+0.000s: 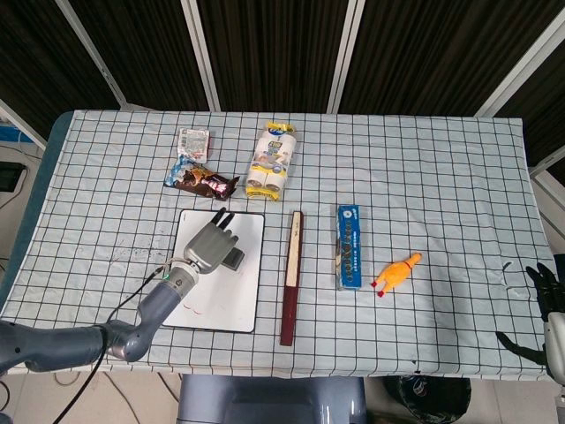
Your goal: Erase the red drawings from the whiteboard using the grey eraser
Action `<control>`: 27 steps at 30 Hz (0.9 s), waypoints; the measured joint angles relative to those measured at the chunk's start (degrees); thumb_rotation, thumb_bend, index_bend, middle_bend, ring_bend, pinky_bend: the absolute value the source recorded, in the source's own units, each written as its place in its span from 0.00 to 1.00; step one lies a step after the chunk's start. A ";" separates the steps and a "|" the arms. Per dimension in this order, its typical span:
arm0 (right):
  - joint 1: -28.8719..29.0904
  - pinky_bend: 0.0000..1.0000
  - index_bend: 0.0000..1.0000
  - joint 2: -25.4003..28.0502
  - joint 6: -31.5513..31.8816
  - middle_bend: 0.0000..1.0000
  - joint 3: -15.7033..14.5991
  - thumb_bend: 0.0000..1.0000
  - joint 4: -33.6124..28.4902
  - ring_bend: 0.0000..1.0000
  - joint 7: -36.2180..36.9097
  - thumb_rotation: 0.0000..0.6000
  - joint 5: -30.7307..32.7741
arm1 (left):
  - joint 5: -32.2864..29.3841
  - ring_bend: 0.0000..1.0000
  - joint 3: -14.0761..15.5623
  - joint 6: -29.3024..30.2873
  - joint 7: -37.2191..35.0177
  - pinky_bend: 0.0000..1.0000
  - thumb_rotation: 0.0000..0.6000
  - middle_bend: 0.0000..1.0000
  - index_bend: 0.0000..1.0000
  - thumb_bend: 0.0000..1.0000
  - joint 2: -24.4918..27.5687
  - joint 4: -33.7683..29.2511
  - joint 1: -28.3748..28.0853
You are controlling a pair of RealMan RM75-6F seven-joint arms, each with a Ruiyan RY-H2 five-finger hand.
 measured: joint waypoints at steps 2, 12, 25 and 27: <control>0.00 0.19 0.01 0.02 0.04 0.06 0.05 0.17 0.02 0.14 0.06 1.00 0.05 | -1.80 0.00 -0.58 -0.19 1.11 0.00 1.00 0.49 0.42 0.36 -0.82 1.25 -0.80; -0.02 0.19 0.01 0.09 0.07 0.06 0.13 0.17 0.02 0.14 0.17 1.00 0.18 | -8.54 0.00 -2.09 -0.60 5.71 0.00 1.00 0.50 0.42 0.36 -4.23 4.68 -4.38; -0.06 0.19 0.01 0.19 0.18 0.06 0.12 0.17 -0.03 0.14 0.39 1.00 0.01 | -5.51 0.00 -0.41 -0.15 4.28 0.00 1.00 0.50 0.42 0.36 -3.70 -2.16 -4.61; -0.07 0.19 0.01 0.19 0.25 0.06 0.16 0.17 -0.05 0.14 0.40 1.00 0.01 | -5.38 0.00 0.01 -0.15 4.11 0.00 1.00 0.50 0.42 0.36 -3.25 -3.39 -4.53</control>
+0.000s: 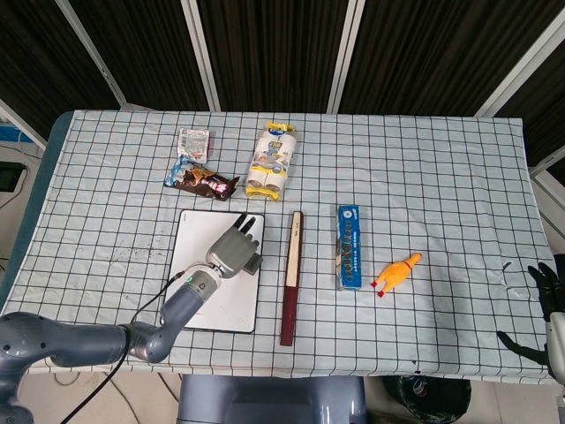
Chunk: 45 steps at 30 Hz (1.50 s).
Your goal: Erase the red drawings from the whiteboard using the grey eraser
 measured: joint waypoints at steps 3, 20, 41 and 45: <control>0.00 0.19 0.01 0.01 0.00 0.06 0.03 0.17 -0.02 0.14 0.04 1.00 0.04 | 0.09 0.00 1.46 0.00 0.20 0.00 1.00 0.50 0.42 0.36 1.18 -1.96 0.17; 0.05 0.19 0.01 -0.09 0.08 0.06 0.10 0.17 -0.26 0.14 -0.34 1.00 0.00 | 9.48 0.00 11.75 1.32 -1.53 0.00 1.00 0.50 0.42 0.36 10.08 -13.63 4.18; 0.02 0.19 0.01 -0.19 0.07 0.06 0.17 0.17 -0.49 0.14 -0.68 1.00 0.26 | 26.18 0.00 21.67 5.87 -4.12 0.00 1.00 0.49 0.42 0.36 17.59 -20.19 11.25; 0.00 0.19 0.01 -0.13 0.07 0.06 0.20 0.17 -0.56 0.14 -0.57 1.00 0.38 | 26.30 0.00 21.14 6.44 -4.90 0.00 1.00 0.49 0.42 0.36 18.07 -18.90 11.98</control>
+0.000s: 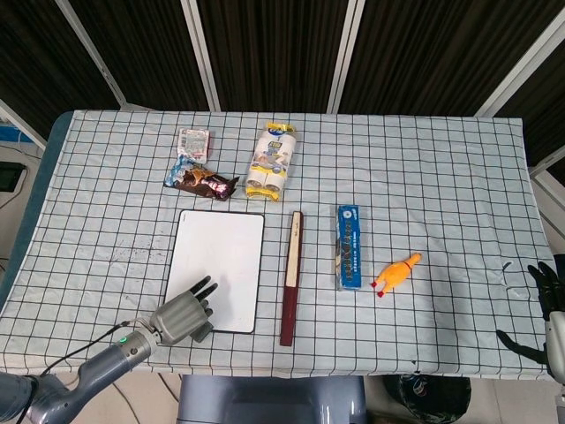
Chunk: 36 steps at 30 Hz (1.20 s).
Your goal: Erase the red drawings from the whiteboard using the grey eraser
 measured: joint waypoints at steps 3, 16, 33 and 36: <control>-0.01 0.19 0.01 0.05 -0.09 0.06 0.02 0.17 -0.07 0.14 0.14 1.00 0.16 | -0.08 0.00 -0.93 -0.10 -1.32 0.00 1.00 0.49 0.42 0.36 0.11 1.19 0.26; 0.01 0.19 0.01 0.18 -0.36 0.06 -0.03 0.17 -0.17 0.14 0.30 1.00 0.32 | -0.15 0.00 -5.73 1.82 -8.01 0.00 1.00 0.50 0.42 0.36 3.72 4.12 1.48; -0.03 0.19 0.01 0.09 -0.60 0.06 -0.32 0.17 -0.59 0.14 -0.28 1.00 0.26 | -4.90 0.00 -9.53 2.22 -21.32 0.00 1.00 0.49 0.41 0.36 13.17 12.16 5.93; -0.02 0.19 0.01 0.07 -0.63 0.06 -0.34 0.17 -0.59 0.14 -0.39 1.00 0.25 | -5.85 0.00 -9.90 0.18 -22.47 0.00 1.00 0.49 0.41 0.36 11.98 15.99 6.27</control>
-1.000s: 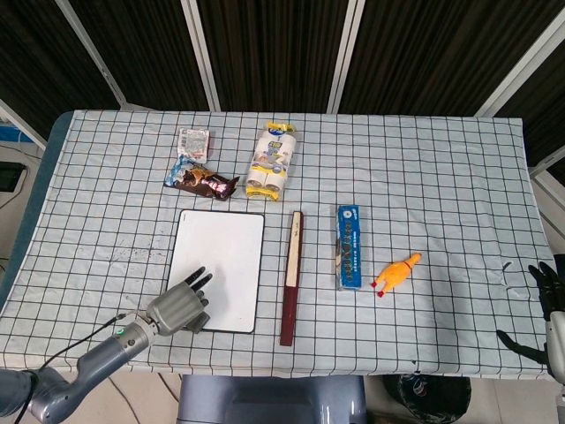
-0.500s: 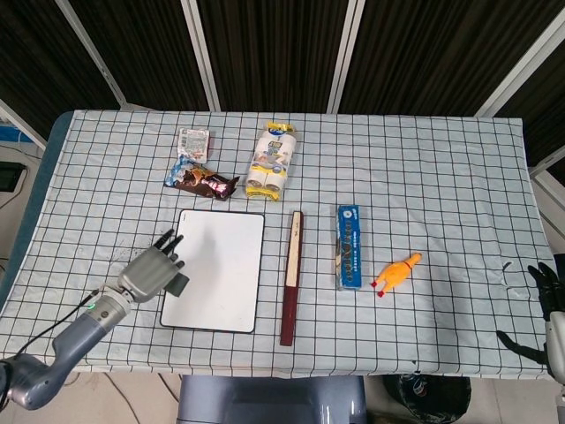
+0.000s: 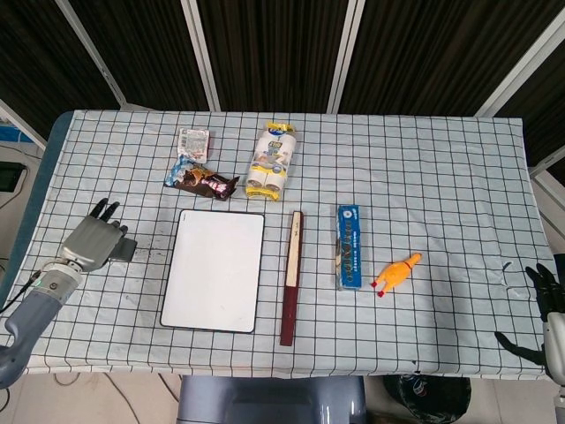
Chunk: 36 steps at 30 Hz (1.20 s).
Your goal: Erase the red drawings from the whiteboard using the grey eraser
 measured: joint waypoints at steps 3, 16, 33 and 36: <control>0.00 0.19 0.01 0.01 -0.04 0.06 0.02 0.17 0.00 0.14 0.02 1.00 0.11 | -0.87 0.00 -0.47 -2.35 -0.87 0.00 1.00 0.48 0.40 0.36 -1.83 3.58 0.18; 0.05 0.19 0.01 0.17 -0.18 0.06 0.09 0.17 0.19 0.14 0.36 1.00 0.22 | -3.38 0.00 -2.23 -6.30 3.34 0.00 1.00 0.25 0.17 0.21 -8.26 9.82 -0.10; 0.07 0.19 0.01 0.03 0.13 0.06 0.28 0.17 0.30 0.14 0.17 1.00 0.14 | -7.89 0.00 -3.01 2.87 15.77 0.00 1.00 0.05 0.00 0.14 -1.04 -7.67 0.38; 0.06 0.19 0.01 -0.05 0.29 0.06 0.32 0.17 0.40 0.14 -0.02 1.00 0.05 | -4.81 0.00 -3.30 8.85 15.62 0.00 1.00 0.04 0.00 0.14 3.19 -15.49 1.91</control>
